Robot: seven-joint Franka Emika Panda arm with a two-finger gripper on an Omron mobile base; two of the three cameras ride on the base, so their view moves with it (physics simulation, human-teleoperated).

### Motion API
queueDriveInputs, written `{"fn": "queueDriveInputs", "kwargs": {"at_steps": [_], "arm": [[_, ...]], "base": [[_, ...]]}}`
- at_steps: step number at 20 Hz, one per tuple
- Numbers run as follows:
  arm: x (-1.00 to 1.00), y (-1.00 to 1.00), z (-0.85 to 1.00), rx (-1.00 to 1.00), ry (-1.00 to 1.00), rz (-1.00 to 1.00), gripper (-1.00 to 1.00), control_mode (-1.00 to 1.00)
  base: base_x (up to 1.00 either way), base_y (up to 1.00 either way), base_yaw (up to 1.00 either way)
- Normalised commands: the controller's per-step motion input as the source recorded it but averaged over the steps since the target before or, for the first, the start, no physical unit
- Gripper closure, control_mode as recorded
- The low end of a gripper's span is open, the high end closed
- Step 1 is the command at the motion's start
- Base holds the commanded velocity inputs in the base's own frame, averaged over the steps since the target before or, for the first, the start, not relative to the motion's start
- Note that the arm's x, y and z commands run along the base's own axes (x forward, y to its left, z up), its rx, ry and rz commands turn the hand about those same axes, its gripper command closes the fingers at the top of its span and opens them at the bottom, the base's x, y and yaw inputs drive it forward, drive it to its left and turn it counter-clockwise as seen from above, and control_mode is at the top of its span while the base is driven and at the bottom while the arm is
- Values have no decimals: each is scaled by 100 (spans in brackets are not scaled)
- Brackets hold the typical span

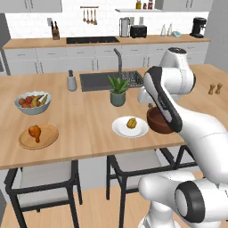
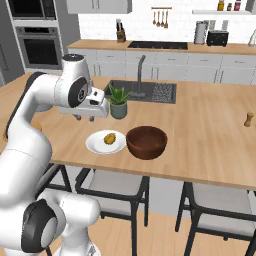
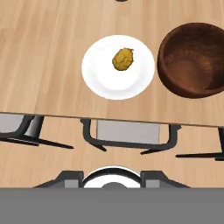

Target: Pick the chicken drumstick and squash from their plates and place them in the bowl. Then put the bowl in the fridge.

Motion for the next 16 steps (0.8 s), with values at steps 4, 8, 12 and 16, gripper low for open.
{"fn": "queueDriveInputs", "kwargs": {"at_steps": [4, 8, 12, 16], "arm": [[40, 0, -10, 0, 0, -2, -100, -100], [86, 11, -49, 0, 0, -17, -100, -100], [79, 15, -73, 0, 2, -30, -100, -100], [75, 20, -86, 0, 4, -40, -100, -100]], "base": [[0, 0, 0], [0, 0, 0], [0, 0, 0], [0, 0, 0]]}}
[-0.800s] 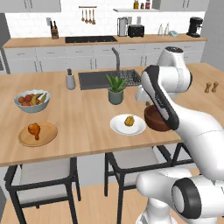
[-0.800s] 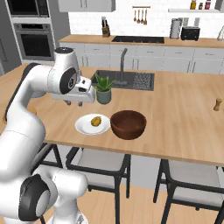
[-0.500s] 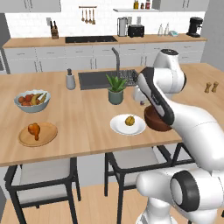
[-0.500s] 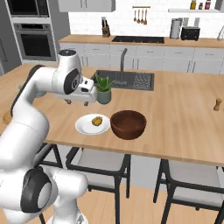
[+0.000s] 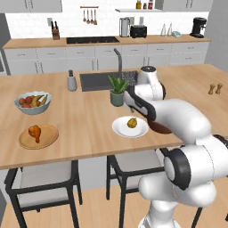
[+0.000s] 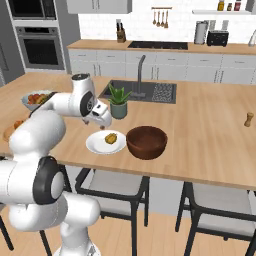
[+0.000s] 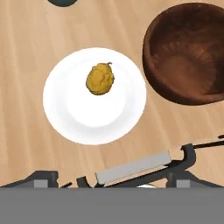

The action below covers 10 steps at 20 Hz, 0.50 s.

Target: Pick the chicken drumstick and squash from their plates and place them in the bowl. Then put the bowl in the fridge.

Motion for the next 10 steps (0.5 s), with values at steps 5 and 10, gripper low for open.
{"fn": "queueDriveInputs", "kwargs": {"at_steps": [5, 10], "arm": [[63, 0, -73, 8, 8, -33, -100, -100], [51, -15, -30, 8, 7, -12, -100, -100]], "base": [[0, 0, 0], [0, 0, 0]]}}
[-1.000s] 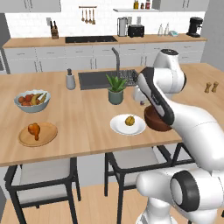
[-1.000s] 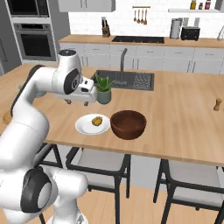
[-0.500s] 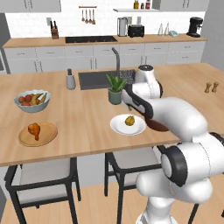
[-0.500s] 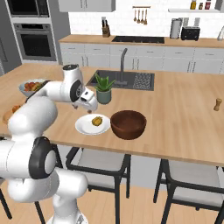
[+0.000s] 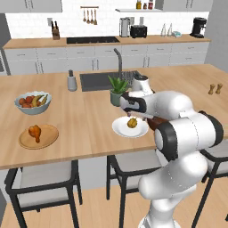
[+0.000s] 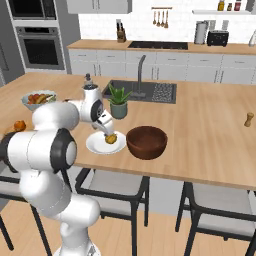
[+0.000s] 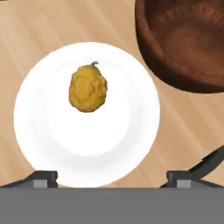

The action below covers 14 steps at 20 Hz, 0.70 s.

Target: Pick the chicken drumstick and squash from their plates and place them in the bowl. Then put the bowl in the fridge.

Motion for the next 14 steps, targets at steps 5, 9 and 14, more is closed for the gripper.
{"fn": "queueDriveInputs", "kwargs": {"at_steps": [5, 9, 14], "arm": [[31, -22, -33, 9, 1, 0, -100, -100], [23, -1, -39, 10, 2, 0, -100, -100], [29, 1, -48, 1, 3, 0, -100, -100]], "base": [[0, 0, 0], [0, 0, 0], [0, 0, 0]]}}
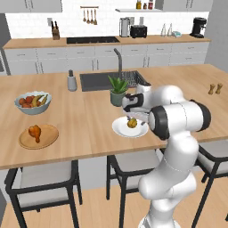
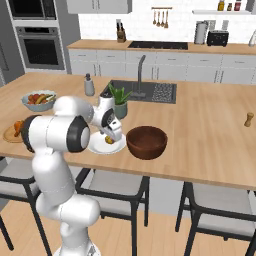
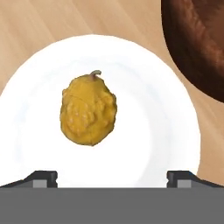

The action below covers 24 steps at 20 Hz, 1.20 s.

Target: Pick the chicken drumstick and squash from their plates and place them in the bowl. Then put the bowl in the fridge.

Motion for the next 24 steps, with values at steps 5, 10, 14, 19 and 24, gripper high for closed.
{"fn": "queueDriveInputs", "kwargs": {"at_steps": [5, 10, 14, 19, 24], "arm": [[41, 3, -36, 0, 0, 0, -100, -100], [30, 0, -35, 0, 0, 0, -100, -100], [27, 2, -31, -1, 0, 0, 100, -100], [2, 0, -1, 0, 0, 0, 100, -100], [-38, -1, 69, 3, -15, -4, 100, -100]], "base": [[0, 0, 0], [0, 0, 0], [0, 0, 0], [0, 0, 0], [0, 0, 0]]}}
